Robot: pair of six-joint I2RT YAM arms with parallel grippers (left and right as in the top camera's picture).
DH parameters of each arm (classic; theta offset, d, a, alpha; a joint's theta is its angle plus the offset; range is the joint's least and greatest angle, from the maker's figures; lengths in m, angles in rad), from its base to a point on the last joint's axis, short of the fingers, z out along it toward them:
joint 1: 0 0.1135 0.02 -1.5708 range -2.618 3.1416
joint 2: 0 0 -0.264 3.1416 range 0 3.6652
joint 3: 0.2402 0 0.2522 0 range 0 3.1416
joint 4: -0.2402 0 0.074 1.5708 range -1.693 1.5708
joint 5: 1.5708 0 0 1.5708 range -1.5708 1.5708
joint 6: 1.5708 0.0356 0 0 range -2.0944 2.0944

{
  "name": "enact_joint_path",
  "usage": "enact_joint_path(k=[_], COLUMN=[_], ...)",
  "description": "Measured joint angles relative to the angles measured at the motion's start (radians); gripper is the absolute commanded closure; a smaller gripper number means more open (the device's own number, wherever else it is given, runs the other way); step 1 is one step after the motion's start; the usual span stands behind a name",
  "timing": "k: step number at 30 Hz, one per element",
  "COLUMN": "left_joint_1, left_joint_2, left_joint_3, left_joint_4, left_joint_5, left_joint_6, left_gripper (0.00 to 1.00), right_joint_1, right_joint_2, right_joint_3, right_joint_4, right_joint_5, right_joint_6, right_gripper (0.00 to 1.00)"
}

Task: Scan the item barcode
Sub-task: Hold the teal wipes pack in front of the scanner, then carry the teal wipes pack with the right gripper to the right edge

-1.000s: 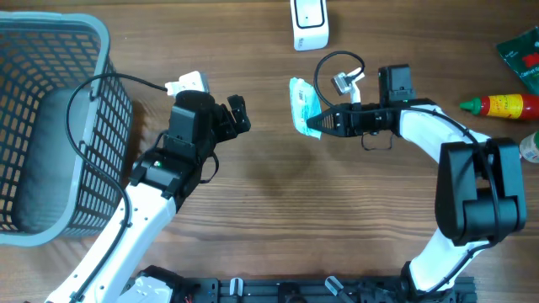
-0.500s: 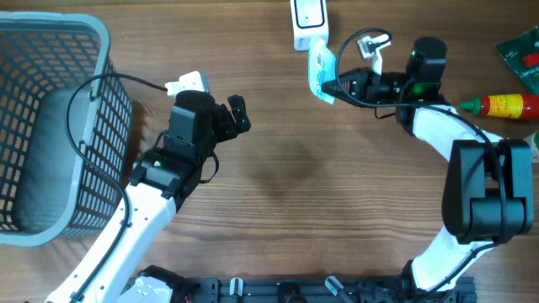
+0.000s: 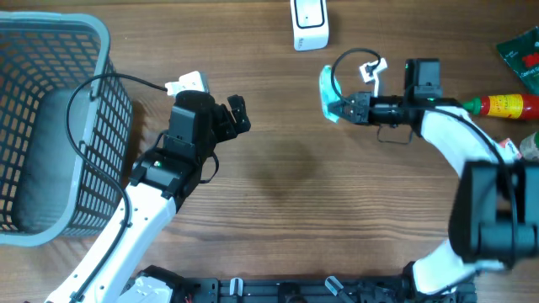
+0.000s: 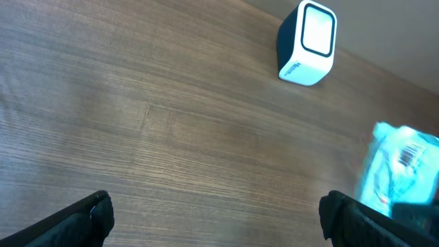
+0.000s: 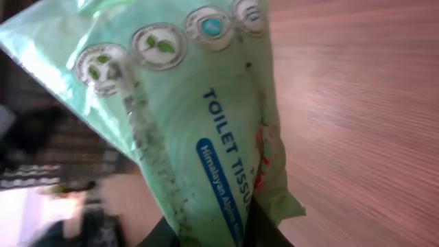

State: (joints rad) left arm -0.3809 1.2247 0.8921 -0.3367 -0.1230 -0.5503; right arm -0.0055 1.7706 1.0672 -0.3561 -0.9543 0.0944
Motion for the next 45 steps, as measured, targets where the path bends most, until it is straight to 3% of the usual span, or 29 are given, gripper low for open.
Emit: enact_joint_path(k=[8,17,33,45], left_joint_1=[0.000,0.000,0.000,0.000], left_joint_2=[0.000,0.000,0.000,0.000], left_joint_3=[0.000,0.000,0.000,0.000], left_joint_4=[0.000,-0.001,0.000,-0.001], left_joint_5=[0.000,0.000,0.000,0.000], left_joint_6=[0.000,0.000,0.000,0.000], left_gripper=[0.00,0.00,0.00,0.00], right_joint_1=[0.041,0.151,0.221,0.252], right_joint_2=[-0.231,-0.087,0.388,0.538], right_joint_3=[0.048,0.187,0.699,0.740], right_joint_4=[-0.134,-0.122,-0.133,0.039], right_joint_5=[0.467,0.806,0.932,1.033], right_joint_6=[-0.080,-0.070,-0.097,-0.081], right_gripper=[0.95,0.96,0.96,0.95])
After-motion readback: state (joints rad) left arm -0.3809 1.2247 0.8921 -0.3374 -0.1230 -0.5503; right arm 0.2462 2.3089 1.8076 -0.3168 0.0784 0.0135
